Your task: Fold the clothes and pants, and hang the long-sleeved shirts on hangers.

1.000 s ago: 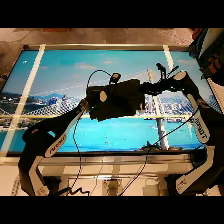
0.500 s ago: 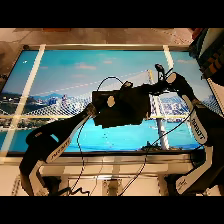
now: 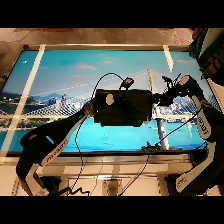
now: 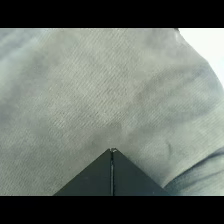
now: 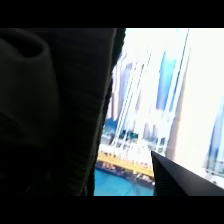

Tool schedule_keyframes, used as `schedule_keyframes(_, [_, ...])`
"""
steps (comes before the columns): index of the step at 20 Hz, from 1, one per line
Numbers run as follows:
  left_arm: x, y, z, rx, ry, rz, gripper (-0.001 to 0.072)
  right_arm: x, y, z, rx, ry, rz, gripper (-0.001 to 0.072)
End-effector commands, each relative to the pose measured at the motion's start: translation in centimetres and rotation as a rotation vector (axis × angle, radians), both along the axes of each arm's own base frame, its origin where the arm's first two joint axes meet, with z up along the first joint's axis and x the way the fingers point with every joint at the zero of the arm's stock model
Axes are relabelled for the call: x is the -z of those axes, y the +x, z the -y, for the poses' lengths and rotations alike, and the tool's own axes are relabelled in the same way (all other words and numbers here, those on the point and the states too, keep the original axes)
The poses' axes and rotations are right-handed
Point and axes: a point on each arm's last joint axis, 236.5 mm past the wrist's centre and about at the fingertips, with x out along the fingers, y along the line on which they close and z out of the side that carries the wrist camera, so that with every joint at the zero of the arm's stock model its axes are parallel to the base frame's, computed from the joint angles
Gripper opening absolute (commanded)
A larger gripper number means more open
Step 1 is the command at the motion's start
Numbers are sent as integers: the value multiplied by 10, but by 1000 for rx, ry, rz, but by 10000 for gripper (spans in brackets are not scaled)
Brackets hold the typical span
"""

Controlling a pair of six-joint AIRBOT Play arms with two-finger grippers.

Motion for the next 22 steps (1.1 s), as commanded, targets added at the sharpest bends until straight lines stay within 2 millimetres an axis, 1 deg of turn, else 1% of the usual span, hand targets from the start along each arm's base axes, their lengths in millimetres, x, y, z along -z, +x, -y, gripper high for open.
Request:
schedule_keyframes(1, [-1,0,0,2,2,4,11,8,-20,-33,-16,193,-103,615])
schedule_keyframes(3, [3,4,-5,13,38,33,10,6,-12,-54,22,306,-86,614])
schedule_keyframes(4, [5,6,-9,20,61,53,11,3,-9,-60,20,342,-69,614])
schedule_keyframes(6, [10,13,-19,41,130,109,11,0,-5,-60,15,347,-52,614])
schedule_keyframes(8, [12,17,-25,52,166,138,10,-9,-2,-54,6,346,-37,613])
schedule_keyframes(10, [11,17,-25,53,167,139,10,-24,5,-43,2,347,-6,612])
schedule_keyframes(12, [12,14,-23,59,169,135,10,-40,7,-23,3,340,16,614])
schedule_keyframes(14, [9,12,-24,62,171,130,10,-46,-3,5,5,293,-3,615])
schedule_keyframes(15, [6,11,-25,63,170,131,10,-48,-12,15,4,277,-28,617])
schedule_keyframes(16, [2,11,-25,62,166,136,11,-48,-15,21,24,282,-42,631])
schedule_keyframes(17, [-1,12,-25,61,163,140,10,-46,-11,22,75,286,-48,715])
schedule_keyframes(18, [-3,12,-25,61,160,142,11,-39,-8,19,118,280,-60,705])
schedule_keyframes(19, [-4,11,-25,61,160,143,11,-32,-7,9,123,279,-64,701])
schedule_keyframes(21, [-3,10,-25,63,163,138,11,-22,-12,-20,77,283,-80,684])
schedule_keyframes(22, [-2,10,-25,64,165,134,10,-22,-16,-36,27,282,-80,683])
